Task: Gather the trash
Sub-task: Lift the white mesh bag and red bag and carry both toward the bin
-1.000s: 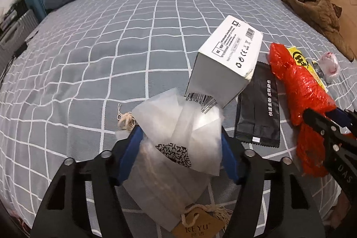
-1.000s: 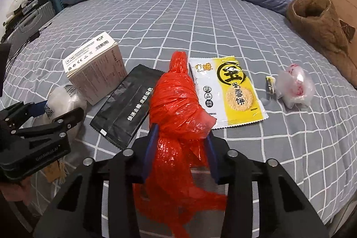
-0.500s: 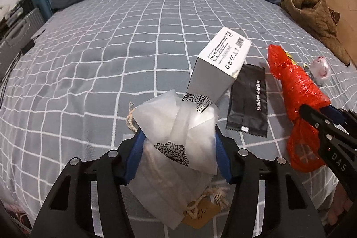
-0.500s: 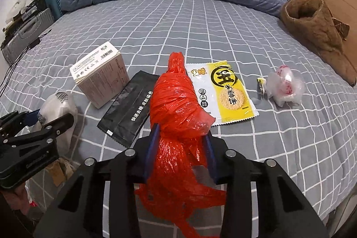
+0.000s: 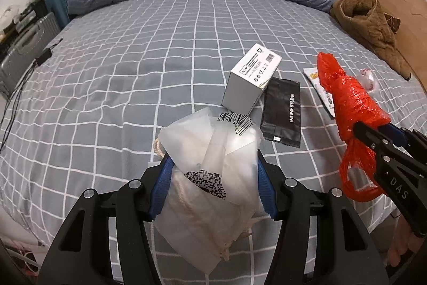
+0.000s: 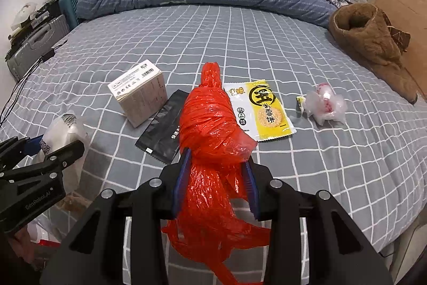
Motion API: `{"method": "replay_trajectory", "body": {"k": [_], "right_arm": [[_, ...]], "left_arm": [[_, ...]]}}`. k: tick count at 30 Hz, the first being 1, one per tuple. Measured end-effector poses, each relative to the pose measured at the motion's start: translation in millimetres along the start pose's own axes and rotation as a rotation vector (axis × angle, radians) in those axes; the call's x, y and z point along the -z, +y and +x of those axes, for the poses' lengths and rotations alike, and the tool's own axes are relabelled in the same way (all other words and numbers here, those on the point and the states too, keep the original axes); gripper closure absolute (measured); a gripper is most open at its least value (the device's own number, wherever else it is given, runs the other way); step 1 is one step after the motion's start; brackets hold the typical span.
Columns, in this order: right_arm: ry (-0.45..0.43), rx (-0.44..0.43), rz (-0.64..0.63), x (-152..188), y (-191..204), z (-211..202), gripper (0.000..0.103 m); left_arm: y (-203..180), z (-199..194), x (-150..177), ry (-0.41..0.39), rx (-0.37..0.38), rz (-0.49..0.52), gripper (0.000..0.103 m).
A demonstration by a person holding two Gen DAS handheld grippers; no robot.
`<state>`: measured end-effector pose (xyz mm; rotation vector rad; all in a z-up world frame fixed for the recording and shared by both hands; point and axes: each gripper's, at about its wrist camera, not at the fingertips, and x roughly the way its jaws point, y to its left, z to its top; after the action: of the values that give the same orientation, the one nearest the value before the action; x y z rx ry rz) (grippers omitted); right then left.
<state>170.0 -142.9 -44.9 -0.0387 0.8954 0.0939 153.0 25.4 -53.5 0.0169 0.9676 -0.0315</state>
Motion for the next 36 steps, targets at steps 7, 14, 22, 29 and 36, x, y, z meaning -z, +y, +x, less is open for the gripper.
{"method": "replay_trajectory", "body": {"k": [7,14,22,29,36], "right_arm": [[-0.018,0.001,0.011,4.1,-1.4,-23.8,0.067],[-0.023,0.0,0.009,13.1,3.1,-45.1,0.067],[-0.038,-0.003,0.014,23.3,4.9,-70.6,0.067],[-0.04,-0.009,0.016,35.4,8.0,-90.4,0.067],[-0.037,-0.014,0.011,51.6,15.6,-106.2,0.067]], "left_arm": [[-0.7,-21.7,6.0,-0.017,-0.005,0.003,0.047],[-2.0,-43.1,13.4,-0.022,-0.002,0.008,0.047],[-6.7,-64.1,25.7,-0.028,0.001,0.008,0.047],[-8.8,-79.9,40.2,-0.029,0.008,0.003,0.047],[-9.9,-97.2,54.2,-0.036,0.012,-0.003,0.047]]}}
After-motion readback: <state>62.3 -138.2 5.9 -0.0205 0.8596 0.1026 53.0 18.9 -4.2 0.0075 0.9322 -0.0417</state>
